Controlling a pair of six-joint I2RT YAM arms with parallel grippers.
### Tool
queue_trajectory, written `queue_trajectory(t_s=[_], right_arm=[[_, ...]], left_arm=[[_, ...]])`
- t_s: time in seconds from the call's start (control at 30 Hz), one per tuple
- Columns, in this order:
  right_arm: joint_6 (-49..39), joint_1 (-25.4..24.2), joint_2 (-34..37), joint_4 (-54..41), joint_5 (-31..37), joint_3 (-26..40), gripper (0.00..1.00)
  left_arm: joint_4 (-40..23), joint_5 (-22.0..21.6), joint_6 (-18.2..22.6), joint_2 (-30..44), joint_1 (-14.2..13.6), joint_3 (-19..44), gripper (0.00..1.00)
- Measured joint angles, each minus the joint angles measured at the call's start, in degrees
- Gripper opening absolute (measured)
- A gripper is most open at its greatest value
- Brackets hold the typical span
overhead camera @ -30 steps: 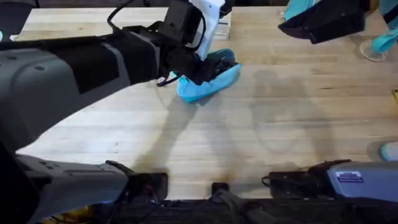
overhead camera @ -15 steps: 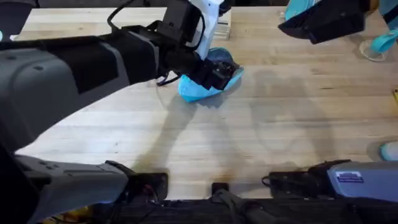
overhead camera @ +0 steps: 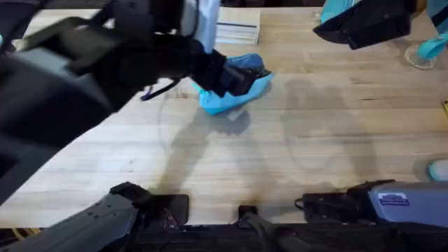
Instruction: Unzip the bag, pick up the pens from the table one at a time and place them inside, then zip the bag closed.
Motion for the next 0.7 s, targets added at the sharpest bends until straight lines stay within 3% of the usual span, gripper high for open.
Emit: queue_trajectory(t_s=[0.23, 0.27, 0.7], right_arm=[[0.0, 0.0, 0.0, 0.0, 0.0, 0.0, 0.996], [0.0, 0.0, 0.0, 0.0, 0.0, 0.0, 0.996], [0.0, 0.0, 0.0, -0.3, 0.0, 0.0, 0.996]], left_arm=[[-14.6, -0.8, 2.3, -8.7, 6.3, 0.0, 0.995], [-17.4, -4.3, 3.0, -10.0, 8.3, 0.0, 0.994], [-23.2, -14.9, 5.0, -9.9, 10.0, 0.0, 0.993]])
